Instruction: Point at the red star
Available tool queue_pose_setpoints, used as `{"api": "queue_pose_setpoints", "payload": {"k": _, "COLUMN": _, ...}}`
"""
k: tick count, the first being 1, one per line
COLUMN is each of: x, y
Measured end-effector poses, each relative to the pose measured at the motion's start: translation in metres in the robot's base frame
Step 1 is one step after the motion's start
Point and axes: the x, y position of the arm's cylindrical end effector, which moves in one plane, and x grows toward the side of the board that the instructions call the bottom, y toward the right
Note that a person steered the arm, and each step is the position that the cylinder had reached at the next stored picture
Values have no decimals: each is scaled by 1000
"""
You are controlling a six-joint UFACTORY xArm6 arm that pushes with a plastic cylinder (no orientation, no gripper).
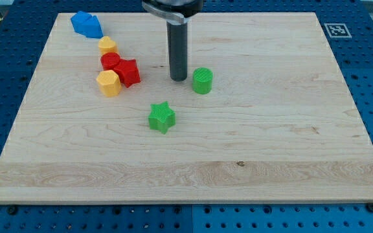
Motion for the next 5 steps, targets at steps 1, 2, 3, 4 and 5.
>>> {"api": "queue_pose_setpoints", "payload": {"k": 1, "x": 17, "y": -3}}
{"api": "queue_pose_setpoints", "payload": {"k": 2, "x": 24, "y": -15}}
{"api": "queue_pose_setpoints", "payload": {"k": 3, "x": 24, "y": -31}}
{"api": "queue_pose_setpoints", "payload": {"k": 4, "x": 25, "y": -47}}
{"api": "queue_pose_setpoints", "payload": {"k": 5, "x": 31, "y": -57}}
